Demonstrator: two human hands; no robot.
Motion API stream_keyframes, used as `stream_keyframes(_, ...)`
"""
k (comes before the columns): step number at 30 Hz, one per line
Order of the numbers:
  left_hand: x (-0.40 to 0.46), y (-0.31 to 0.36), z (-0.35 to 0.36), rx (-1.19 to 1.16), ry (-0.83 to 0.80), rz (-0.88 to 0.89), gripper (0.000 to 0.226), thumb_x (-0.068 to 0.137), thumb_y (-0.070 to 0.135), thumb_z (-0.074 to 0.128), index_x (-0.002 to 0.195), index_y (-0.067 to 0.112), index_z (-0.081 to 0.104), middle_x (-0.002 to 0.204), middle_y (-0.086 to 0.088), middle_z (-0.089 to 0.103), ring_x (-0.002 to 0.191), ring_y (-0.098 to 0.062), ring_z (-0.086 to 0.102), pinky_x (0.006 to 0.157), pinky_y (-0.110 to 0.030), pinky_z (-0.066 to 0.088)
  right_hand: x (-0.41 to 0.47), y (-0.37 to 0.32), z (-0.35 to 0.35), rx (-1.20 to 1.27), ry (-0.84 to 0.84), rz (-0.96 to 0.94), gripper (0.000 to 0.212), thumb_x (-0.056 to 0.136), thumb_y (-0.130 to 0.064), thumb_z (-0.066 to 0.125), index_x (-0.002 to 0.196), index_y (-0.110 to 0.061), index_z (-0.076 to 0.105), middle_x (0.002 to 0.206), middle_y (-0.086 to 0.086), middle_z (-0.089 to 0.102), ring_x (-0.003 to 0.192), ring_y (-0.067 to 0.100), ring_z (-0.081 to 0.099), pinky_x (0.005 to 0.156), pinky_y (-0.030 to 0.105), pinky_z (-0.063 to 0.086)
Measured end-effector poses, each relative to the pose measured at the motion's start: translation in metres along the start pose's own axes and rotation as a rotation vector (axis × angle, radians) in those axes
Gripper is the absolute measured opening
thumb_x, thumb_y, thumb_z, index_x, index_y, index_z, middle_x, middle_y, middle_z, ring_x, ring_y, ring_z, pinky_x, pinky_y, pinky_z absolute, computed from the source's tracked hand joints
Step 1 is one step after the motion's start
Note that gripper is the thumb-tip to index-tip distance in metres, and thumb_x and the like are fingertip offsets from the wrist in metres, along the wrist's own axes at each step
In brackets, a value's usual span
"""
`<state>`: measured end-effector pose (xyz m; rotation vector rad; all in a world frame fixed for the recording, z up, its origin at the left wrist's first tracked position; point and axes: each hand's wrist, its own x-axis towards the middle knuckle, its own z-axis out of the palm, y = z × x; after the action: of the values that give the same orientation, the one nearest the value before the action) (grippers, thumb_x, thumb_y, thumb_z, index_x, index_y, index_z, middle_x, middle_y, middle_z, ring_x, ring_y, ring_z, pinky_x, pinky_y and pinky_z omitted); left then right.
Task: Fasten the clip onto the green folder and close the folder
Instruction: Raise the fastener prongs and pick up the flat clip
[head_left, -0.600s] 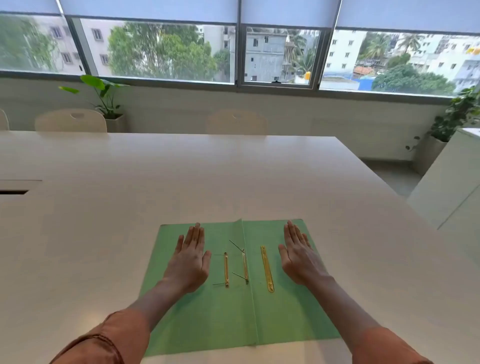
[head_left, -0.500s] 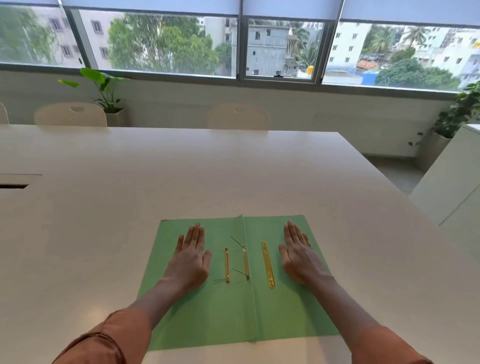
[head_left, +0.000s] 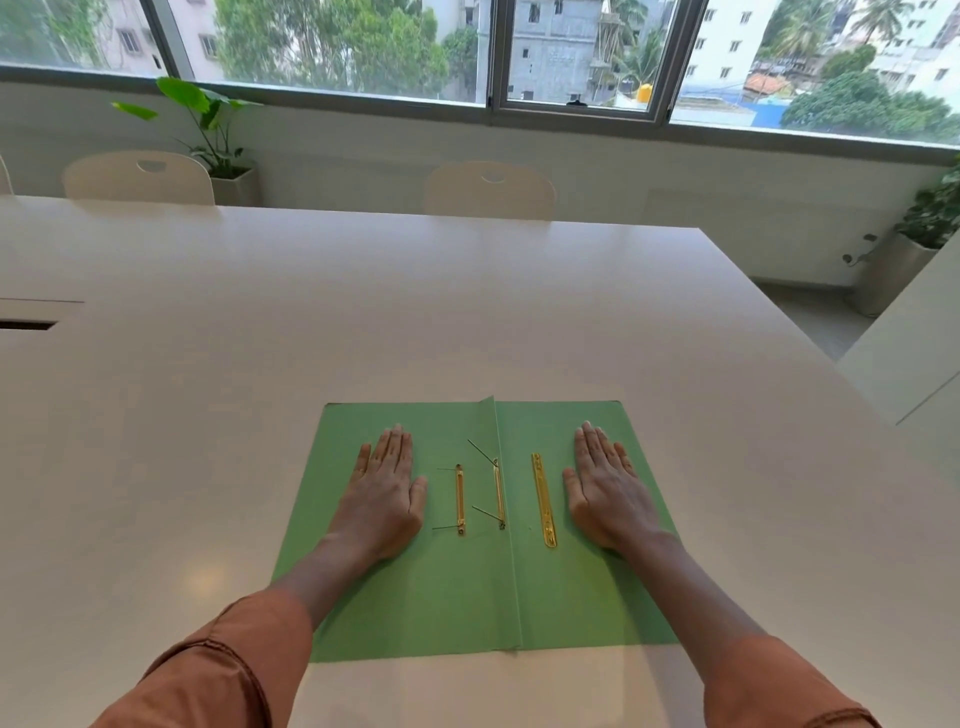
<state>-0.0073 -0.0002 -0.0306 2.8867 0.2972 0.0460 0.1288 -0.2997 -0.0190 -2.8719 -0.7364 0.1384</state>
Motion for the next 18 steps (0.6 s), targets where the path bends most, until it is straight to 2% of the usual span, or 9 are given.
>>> stream_keyframes(4, -0.001, 0.000, 0.001, -0.033, 0.029, 0.006, 0.072, 0.104, 0.047, 0.017, 0.161, 0.010, -0.007, 0.169, -0.006, -0.015, 0.157, -0.019, -0.016, 0.129, -0.043, -0.003, -0.004, 0.000, -0.002, -0.001, -0.014, -0.010, 0.072, 0.105, -0.046, 0.017, 0.162, -0.012, -0.011, 0.172, 0.004, -0.014, 0.157, 0.014, -0.016, 0.130, 0.039, -0.005)
stream_keyframes(6, -0.003, 0.001, 0.001, -0.074, 0.064, 0.022, 0.071, 0.104, 0.044, 0.024, 0.161, 0.009, 0.003, 0.169, -0.007, -0.006, 0.158, -0.020, -0.007, 0.129, -0.045, 0.001, -0.004, 0.000, -0.002, 0.017, -0.036, -0.006, 0.072, 0.106, -0.046, 0.018, 0.162, -0.012, -0.011, 0.172, 0.005, -0.014, 0.157, 0.014, -0.017, 0.130, 0.040, -0.007)
stream_keyframes(8, -0.006, 0.004, -0.004, -0.134, 0.176, 0.048, 0.064, 0.104, 0.036, 0.039, 0.159, 0.005, 0.026, 0.166, -0.010, 0.019, 0.157, -0.022, 0.019, 0.128, -0.049, 0.010, -0.002, -0.002, -0.006, 0.082, -0.030, -0.010, 0.073, 0.106, -0.044, 0.028, 0.163, -0.011, -0.004, 0.173, 0.005, -0.006, 0.159, 0.017, -0.011, 0.129, 0.044, -0.008)
stream_keyframes(9, -0.009, 0.006, -0.007, -0.160, 0.256, 0.059, 0.056, 0.103, 0.029, 0.048, 0.153, 0.004, 0.041, 0.160, -0.011, 0.037, 0.150, -0.021, 0.037, 0.127, -0.052, 0.015, 0.000, -0.004, -0.010, 0.143, -0.002, -0.013, 0.073, 0.106, -0.040, 0.038, 0.164, -0.008, 0.007, 0.173, 0.007, 0.006, 0.160, 0.020, 0.000, 0.129, 0.046, -0.004)
stream_keyframes(11, -0.015, 0.009, -0.013, -0.214, 0.432, 0.060, 0.037, 0.098, 0.014, 0.062, 0.133, 0.004, 0.065, 0.136, -0.011, 0.067, 0.124, -0.018, 0.066, 0.123, -0.055, 0.027, 0.005, -0.010, -0.021, 0.290, 0.124, -0.028, 0.064, 0.100, -0.026, 0.061, 0.155, -0.002, 0.039, 0.160, 0.014, 0.044, 0.151, 0.027, 0.038, 0.128, 0.046, 0.021)
stream_keyframes(12, -0.018, 0.011, -0.015, -0.252, 0.500, 0.045, 0.029, 0.095, 0.008, 0.068, 0.123, 0.005, 0.072, 0.124, -0.011, 0.074, 0.111, -0.017, 0.074, 0.120, -0.056, 0.032, 0.009, -0.013, -0.026, 0.344, 0.184, -0.032, 0.054, 0.096, -0.020, 0.069, 0.144, -0.001, 0.055, 0.144, 0.016, 0.062, 0.135, 0.028, 0.058, 0.120, 0.044, 0.039)
stream_keyframes(13, -0.022, 0.015, -0.015, -0.297, 0.545, 0.028, 0.025, 0.092, 0.005, 0.071, 0.116, 0.007, 0.076, 0.114, -0.009, 0.078, 0.100, -0.016, 0.077, 0.116, -0.055, 0.037, 0.012, -0.016, -0.031, 0.386, 0.201, -0.030, 0.045, 0.092, -0.017, 0.075, 0.133, -0.002, 0.065, 0.127, 0.015, 0.074, 0.116, 0.025, 0.069, 0.109, 0.041, 0.052)
stream_keyframes(15, -0.032, 0.027, -0.015, -0.406, 0.567, 0.022, 0.023, 0.090, 0.000, 0.073, 0.110, 0.010, 0.078, 0.105, -0.004, 0.081, 0.092, -0.014, 0.077, 0.106, -0.053, 0.049, 0.017, -0.024, -0.040, 0.422, 0.106, -0.035, 0.038, 0.086, -0.018, 0.083, 0.120, -0.005, 0.072, 0.104, 0.007, 0.076, 0.092, 0.017, 0.070, 0.091, 0.035, 0.061)
stream_keyframes(18, -0.050, 0.052, -0.012, -0.516, 0.511, 0.094, 0.029, 0.086, -0.004, 0.074, 0.109, 0.015, 0.079, 0.105, 0.005, 0.079, 0.097, -0.008, 0.072, 0.093, -0.044, 0.056, 0.025, -0.033, -0.047, 0.397, -0.096, -0.040, 0.047, 0.078, -0.025, 0.090, 0.118, -0.009, 0.069, 0.106, 0.002, 0.068, 0.093, 0.015, 0.062, 0.086, 0.027, 0.056)
